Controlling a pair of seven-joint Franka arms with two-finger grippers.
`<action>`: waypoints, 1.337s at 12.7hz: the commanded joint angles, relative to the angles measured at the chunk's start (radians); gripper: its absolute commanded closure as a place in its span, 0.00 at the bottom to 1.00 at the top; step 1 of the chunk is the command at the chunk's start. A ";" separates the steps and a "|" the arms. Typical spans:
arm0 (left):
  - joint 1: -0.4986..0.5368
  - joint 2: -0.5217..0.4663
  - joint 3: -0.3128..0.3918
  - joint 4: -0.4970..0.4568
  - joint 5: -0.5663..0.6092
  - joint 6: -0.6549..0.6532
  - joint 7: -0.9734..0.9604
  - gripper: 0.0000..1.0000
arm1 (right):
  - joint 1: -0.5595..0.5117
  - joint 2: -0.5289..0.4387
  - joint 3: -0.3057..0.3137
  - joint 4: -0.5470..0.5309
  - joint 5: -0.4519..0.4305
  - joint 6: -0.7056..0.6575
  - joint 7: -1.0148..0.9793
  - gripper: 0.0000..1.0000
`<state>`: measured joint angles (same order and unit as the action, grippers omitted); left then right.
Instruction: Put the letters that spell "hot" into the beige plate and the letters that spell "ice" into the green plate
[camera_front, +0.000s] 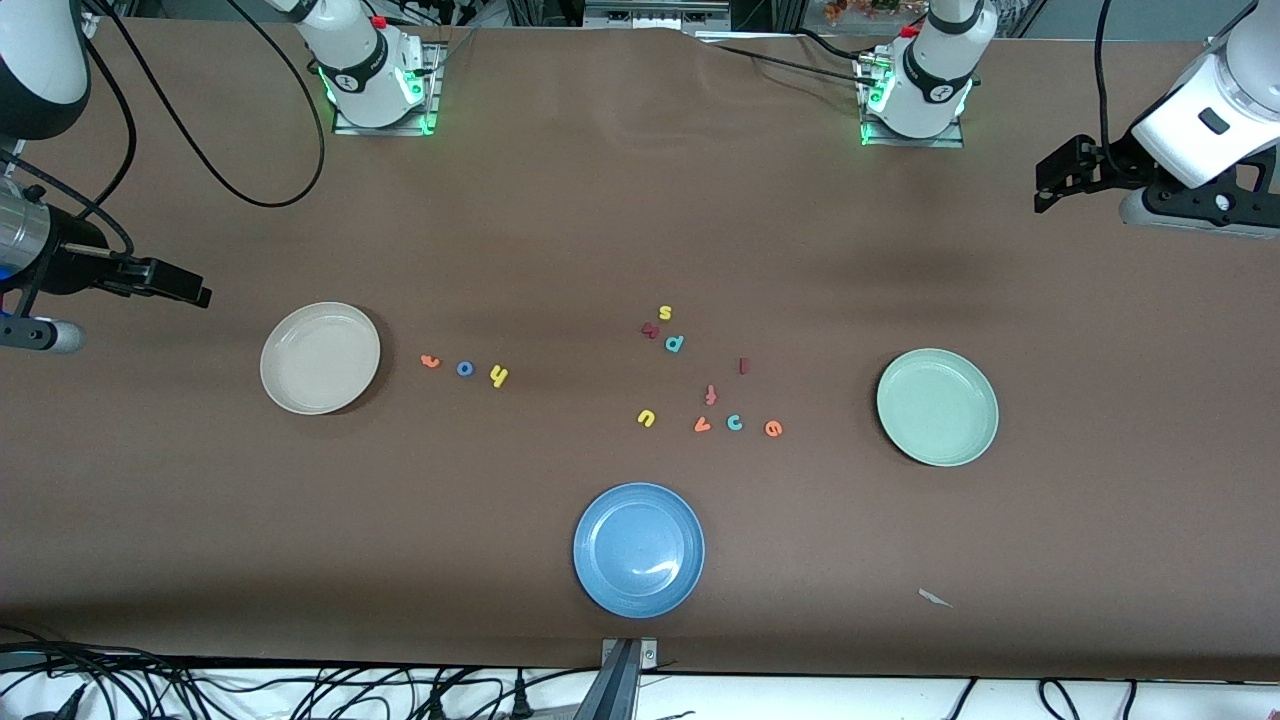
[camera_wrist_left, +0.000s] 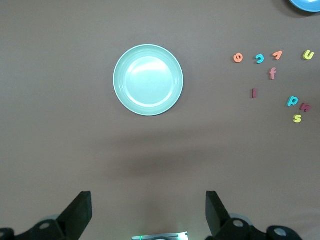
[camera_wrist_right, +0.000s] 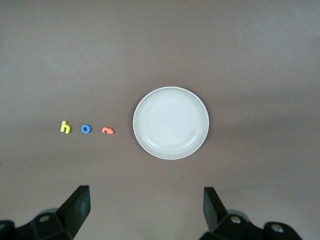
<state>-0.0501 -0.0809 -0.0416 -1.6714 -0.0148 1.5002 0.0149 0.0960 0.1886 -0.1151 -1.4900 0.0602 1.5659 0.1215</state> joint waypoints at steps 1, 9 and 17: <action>0.007 0.016 -0.001 0.035 -0.010 -0.024 0.013 0.00 | -0.001 -0.021 0.000 -0.012 -0.007 0.002 0.001 0.00; 0.018 0.020 0.000 0.039 -0.010 -0.037 0.011 0.00 | 0.033 -0.015 0.034 -0.001 -0.008 -0.003 0.128 0.00; 0.018 0.020 -0.003 0.039 -0.010 -0.055 0.010 0.00 | 0.211 0.173 0.054 -0.015 0.001 0.125 0.136 0.00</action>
<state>-0.0378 -0.0792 -0.0427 -1.6694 -0.0148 1.4735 0.0149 0.2741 0.3206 -0.0597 -1.5041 0.0603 1.6726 0.2629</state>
